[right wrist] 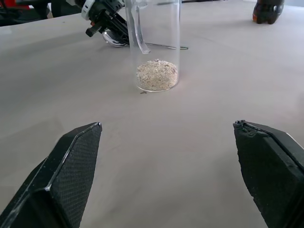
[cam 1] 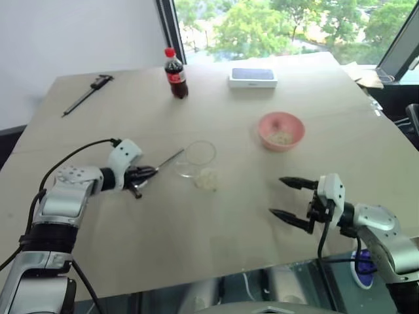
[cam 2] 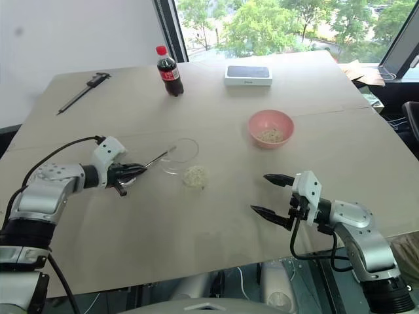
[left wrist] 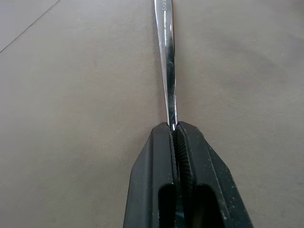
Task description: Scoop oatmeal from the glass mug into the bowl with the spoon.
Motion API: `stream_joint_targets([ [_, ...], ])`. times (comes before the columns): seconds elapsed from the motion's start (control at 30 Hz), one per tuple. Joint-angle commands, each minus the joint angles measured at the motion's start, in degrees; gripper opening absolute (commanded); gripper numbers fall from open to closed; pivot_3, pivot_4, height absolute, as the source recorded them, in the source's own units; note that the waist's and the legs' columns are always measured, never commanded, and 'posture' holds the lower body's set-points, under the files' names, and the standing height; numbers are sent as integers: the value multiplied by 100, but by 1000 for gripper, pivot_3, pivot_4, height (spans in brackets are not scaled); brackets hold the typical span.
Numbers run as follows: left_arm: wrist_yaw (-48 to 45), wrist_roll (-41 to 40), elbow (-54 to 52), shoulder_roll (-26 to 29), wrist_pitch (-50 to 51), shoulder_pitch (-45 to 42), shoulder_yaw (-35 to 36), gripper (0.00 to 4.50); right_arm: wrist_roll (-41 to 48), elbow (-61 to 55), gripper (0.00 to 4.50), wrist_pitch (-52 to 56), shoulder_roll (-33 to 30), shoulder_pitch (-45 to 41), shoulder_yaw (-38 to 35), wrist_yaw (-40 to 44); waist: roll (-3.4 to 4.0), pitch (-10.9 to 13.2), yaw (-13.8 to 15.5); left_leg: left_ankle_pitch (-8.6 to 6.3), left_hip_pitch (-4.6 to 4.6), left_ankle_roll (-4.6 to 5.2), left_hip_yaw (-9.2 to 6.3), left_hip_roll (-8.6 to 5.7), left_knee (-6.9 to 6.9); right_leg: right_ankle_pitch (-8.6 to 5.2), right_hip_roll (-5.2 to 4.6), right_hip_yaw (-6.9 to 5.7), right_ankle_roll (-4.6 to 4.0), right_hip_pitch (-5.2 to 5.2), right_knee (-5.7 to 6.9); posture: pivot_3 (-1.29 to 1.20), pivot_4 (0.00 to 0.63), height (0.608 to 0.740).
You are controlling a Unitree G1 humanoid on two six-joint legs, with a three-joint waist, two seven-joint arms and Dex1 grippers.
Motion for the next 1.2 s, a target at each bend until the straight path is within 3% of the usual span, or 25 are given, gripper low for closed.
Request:
stream_joint_targets([
  [0.03,209,93,9,-123,158,489,-33,59,222,-143,4500,8,32,-191,-58,73,0,0,-4,0,0,0,-1,1,0,1,0,0,-2,0,0,0,150,740],
  [0.2,624,-16,-374,-215,18,871,482,59,465,-203,4500,107,14,-434,-19,267,-1,1,-28,-1,-1,-2,4,1,-12,2,-5,7,-5,-9,-2,0,150,740],
  [0.3,1030,-26,-770,-446,-923,994,938,59,408,-28,4500,236,-85,-700,-71,249,1,3,-31,-1,-2,-3,2,4,-20,2,-11,6,-7,-13,-3,0,150,740],
  [0.43,1539,-235,-1659,-672,-881,910,1408,59,532,377,4500,644,-239,-1359,-285,168,-57,36,46,3,-23,-10,-6,5,-18,12,-20,-3,-22,-29,-4,0,150,740],
  [0.63,2309,-287,-2442,-915,-915,305,1775,59,883,1401,4500,1942,-331,-3263,-607,-344,-73,49,110,24,-143,-45,-22,0,25,30,-19,-22,-43,-120,2,0,150,740],
  [0.8,2630,-185,-2862,-1025,-904,-261,1569,59,1425,1543,4500,3086,134,-4440,-778,-1050,-73,46,88,27,-200,-50,-30,7,27,31,-16,-33,-46,-175,-2,0,150,740],
  [1.0,2787,389,-2829,-1175,-1294,-993,793,59,2104,1734,4500,4676,1446,-5668,-1148,-3077,-72,46,37,27,-247,-49,-26,-4,49,32,-13,-28,-43,-222,12,0,150,740],
  [1.07,2759,502,-2641,-1254,-1492,-1219,572,59,2324,1928,4500,4811,1953,-5941,-1362,-3570,-71,46,30,27,-245,-50,-27,-4,48,32,-9,-29,-44,-222,16,0,150,740],
  [1.2,2567,523,-2522,-1419,-1741,-1457,208,59,1947,2324,4500,4330,2335,-6182,-1238,-3694,-71,46,32,29,-244,-49,-17,-14,52,32,-8,-27,-44,-233,62,0,150,740],
])
